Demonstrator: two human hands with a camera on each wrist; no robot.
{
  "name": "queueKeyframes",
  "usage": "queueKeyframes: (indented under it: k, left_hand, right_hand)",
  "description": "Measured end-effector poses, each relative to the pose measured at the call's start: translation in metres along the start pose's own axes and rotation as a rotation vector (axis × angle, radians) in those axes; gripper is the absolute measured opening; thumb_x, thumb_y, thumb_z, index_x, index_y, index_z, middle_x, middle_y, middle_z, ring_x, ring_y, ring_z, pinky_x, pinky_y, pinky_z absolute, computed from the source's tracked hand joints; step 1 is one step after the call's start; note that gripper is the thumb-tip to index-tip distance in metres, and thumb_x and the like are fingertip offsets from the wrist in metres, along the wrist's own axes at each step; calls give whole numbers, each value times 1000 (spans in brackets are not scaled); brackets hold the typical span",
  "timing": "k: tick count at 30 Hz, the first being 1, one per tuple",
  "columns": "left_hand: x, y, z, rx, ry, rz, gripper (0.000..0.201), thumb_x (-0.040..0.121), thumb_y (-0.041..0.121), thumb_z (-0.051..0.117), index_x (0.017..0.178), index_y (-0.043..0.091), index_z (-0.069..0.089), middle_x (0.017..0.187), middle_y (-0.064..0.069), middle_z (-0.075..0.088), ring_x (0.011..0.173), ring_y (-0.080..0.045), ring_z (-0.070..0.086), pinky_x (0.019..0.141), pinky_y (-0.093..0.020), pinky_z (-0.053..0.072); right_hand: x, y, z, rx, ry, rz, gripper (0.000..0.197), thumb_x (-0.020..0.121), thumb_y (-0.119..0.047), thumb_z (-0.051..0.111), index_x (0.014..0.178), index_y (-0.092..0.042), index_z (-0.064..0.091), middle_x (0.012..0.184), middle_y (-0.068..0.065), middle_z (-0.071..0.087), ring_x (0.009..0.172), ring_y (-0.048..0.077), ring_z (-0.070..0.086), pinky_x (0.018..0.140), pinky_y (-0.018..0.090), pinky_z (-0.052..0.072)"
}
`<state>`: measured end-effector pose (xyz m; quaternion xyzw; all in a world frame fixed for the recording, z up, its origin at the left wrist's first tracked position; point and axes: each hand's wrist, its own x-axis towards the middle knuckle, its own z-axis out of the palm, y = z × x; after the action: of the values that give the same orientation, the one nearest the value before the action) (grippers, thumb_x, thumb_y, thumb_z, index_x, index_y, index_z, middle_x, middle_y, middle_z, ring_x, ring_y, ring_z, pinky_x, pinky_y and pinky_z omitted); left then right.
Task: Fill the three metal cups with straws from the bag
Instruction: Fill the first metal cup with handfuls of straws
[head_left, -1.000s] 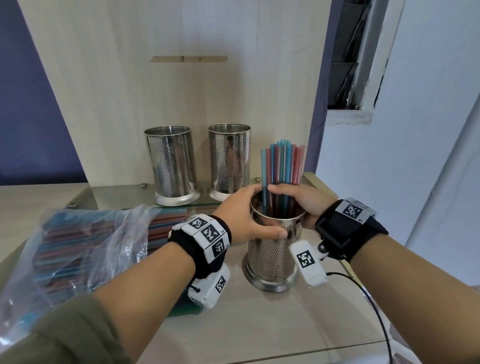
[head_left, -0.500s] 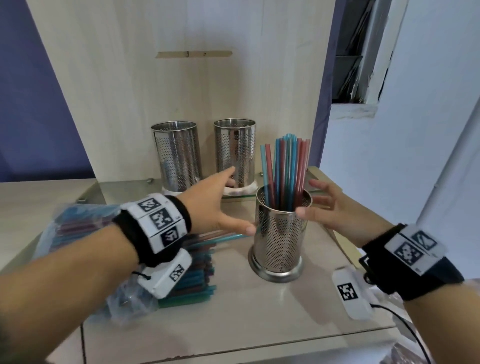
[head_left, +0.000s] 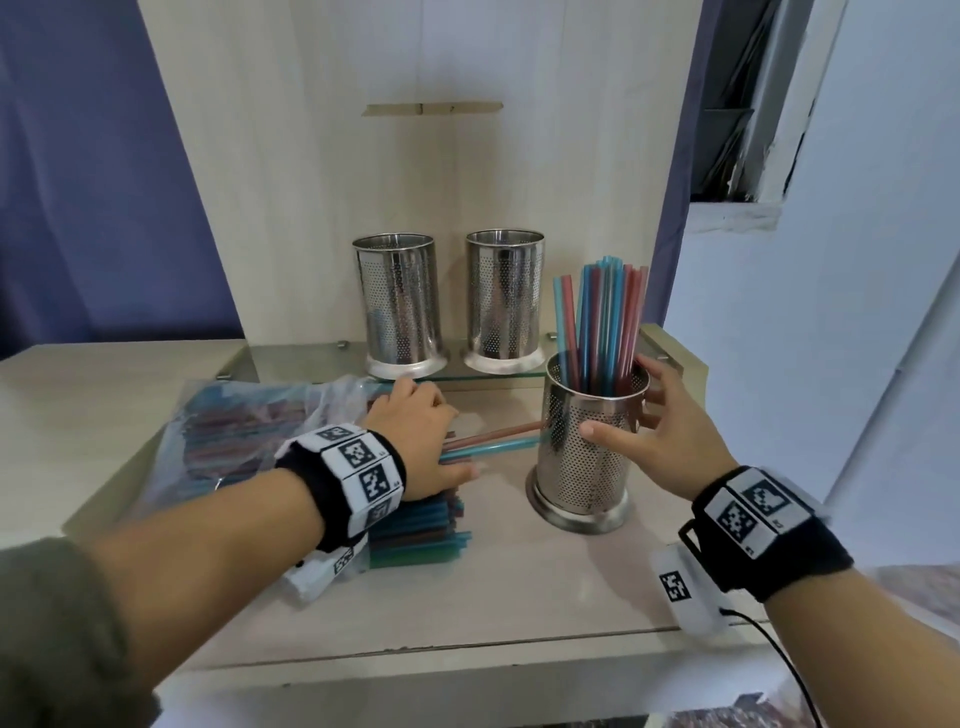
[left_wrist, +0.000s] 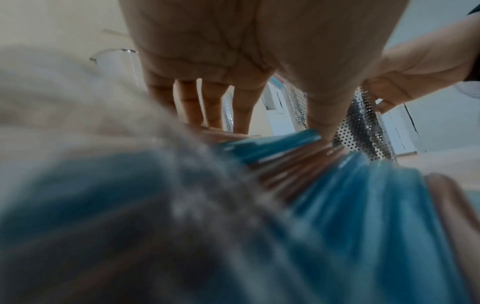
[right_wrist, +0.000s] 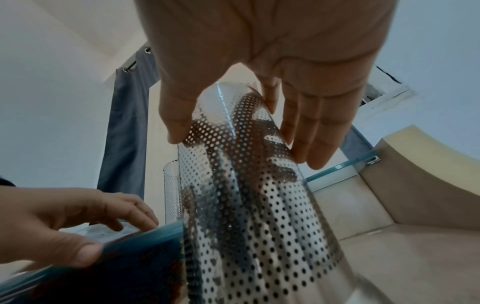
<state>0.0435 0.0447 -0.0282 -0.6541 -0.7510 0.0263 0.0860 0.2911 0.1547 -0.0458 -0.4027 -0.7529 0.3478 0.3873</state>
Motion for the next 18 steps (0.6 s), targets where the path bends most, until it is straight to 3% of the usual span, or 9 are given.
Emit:
queueKeyframes:
  k: [5, 10, 14, 16, 18]
  left_hand:
    - [3, -4, 4, -72, -20, -10, 49, 80, 70, 54, 120, 41, 60, 135, 1, 40, 126, -25, 28, 107, -42, 32]
    - [4, -13, 5, -218, 133, -18, 23, 86, 52, 61, 103, 40, 69, 136, 5, 43, 128, -23, 25, 110, -40, 26]
    - [-5, -24, 2, -303, 213, -19, 16, 86, 46, 64, 99, 39, 70, 141, 5, 40, 130, -24, 22, 109, -41, 24]
    - [-12, -28, -1, -316, 245, -8, 15, 86, 45, 64, 100, 40, 69, 144, 6, 37, 130, -25, 21, 109, -42, 22]
    - [-19, -31, -1, -297, 247, 5, 17, 86, 46, 64, 101, 41, 69, 145, 7, 36, 131, -25, 21, 110, -41, 20]
  right_hand:
    - [-2, -3, -2, -34, 10, 2, 104, 58, -49, 86, 144, -30, 31, 129, -4, 52, 103, 12, 55, 86, 23, 43]
    - [-2, -4, -4, -40, 22, 13, 102, 55, -49, 87, 141, -32, 34, 126, -4, 54, 99, 12, 56, 83, 21, 42]
    - [-2, -5, -4, -31, 23, 22, 99, 59, -42, 88, 141, -31, 35, 133, 0, 55, 96, 11, 57, 70, 10, 38]
    - [-2, -5, -5, -34, 27, 29, 99, 59, -41, 88, 142, -30, 35, 135, 2, 55, 96, 12, 57, 72, 11, 39]
    - [-2, -4, -7, -42, 34, 30, 100, 59, -42, 88, 143, -28, 34, 137, 4, 55, 97, 13, 56, 82, 20, 42]
